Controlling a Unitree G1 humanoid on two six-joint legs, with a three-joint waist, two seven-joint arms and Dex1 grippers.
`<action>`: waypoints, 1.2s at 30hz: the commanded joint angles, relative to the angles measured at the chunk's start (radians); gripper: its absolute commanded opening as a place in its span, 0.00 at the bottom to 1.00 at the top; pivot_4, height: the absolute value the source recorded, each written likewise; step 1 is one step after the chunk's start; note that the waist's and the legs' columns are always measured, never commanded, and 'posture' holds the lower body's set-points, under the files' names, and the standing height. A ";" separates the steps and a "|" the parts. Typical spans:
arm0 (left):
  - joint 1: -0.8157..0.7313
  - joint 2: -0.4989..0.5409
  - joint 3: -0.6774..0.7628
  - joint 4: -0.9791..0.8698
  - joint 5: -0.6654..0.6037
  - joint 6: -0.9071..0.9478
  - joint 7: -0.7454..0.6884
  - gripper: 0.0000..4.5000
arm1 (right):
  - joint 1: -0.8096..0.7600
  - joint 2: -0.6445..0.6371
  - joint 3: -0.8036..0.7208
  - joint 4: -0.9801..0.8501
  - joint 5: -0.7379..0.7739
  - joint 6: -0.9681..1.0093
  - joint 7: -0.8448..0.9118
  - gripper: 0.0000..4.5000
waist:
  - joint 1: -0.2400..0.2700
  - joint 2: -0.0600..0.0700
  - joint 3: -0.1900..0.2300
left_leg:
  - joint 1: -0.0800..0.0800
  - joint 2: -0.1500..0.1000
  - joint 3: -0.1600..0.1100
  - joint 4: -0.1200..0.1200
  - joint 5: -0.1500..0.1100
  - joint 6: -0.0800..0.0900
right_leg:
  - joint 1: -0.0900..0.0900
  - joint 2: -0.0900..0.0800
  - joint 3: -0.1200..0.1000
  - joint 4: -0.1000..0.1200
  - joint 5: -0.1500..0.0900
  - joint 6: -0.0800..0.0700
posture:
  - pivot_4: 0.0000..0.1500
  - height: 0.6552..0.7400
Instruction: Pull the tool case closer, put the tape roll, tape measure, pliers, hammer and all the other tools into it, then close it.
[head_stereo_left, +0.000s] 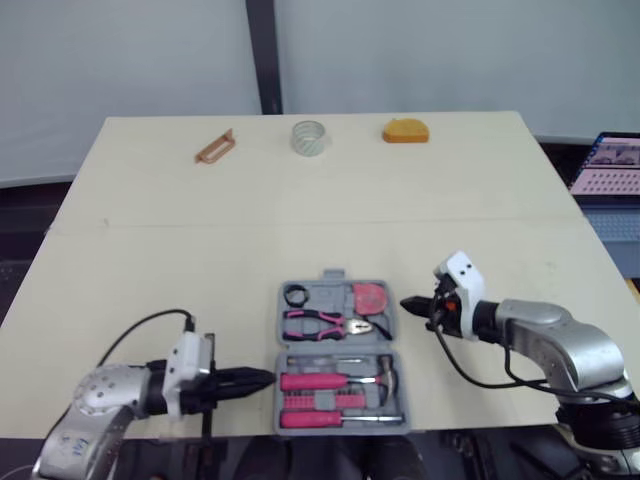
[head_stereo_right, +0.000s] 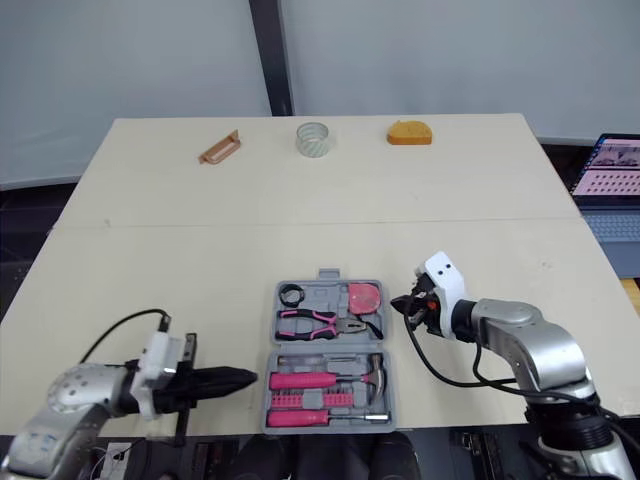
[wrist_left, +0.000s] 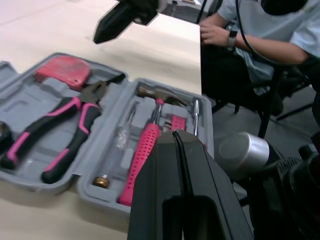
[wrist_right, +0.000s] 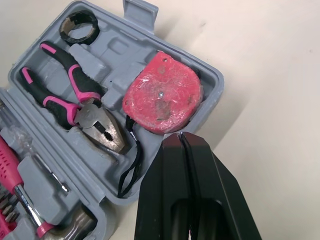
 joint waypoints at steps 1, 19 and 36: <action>-0.015 -0.044 -0.068 0.077 0.089 -0.120 0.024 0.00 | -0.033 0.022 -0.017 0.012 0.042 0.000 0.021 0.01 | 0.002 0.000 0.000 | 0.000 0.000 0.000 0.000 0.000 0.000 | 0.000 0.000 0.000 0.000 0.000 0.000 | 1.00 1.00; -0.089 -0.071 -0.205 0.215 0.195 -0.201 0.064 0.00 | -0.123 0.066 -0.087 0.129 0.181 0.150 0.001 0.99 | 0.003 0.000 0.000 | 0.000 0.000 0.000 0.000 0.000 0.000 | 0.000 0.000 0.000 0.000 0.000 0.000 | 1.00 1.00; -0.078 -0.066 -0.243 0.281 0.234 -0.204 0.105 0.00 | -0.274 0.165 -0.165 0.436 0.202 0.287 -0.083 0.99 | -0.012 0.000 0.000 | 0.000 0.000 0.000 0.000 0.000 0.000 | -0.001 0.000 0.000 0.001 0.000 0.000 | 1.00 1.00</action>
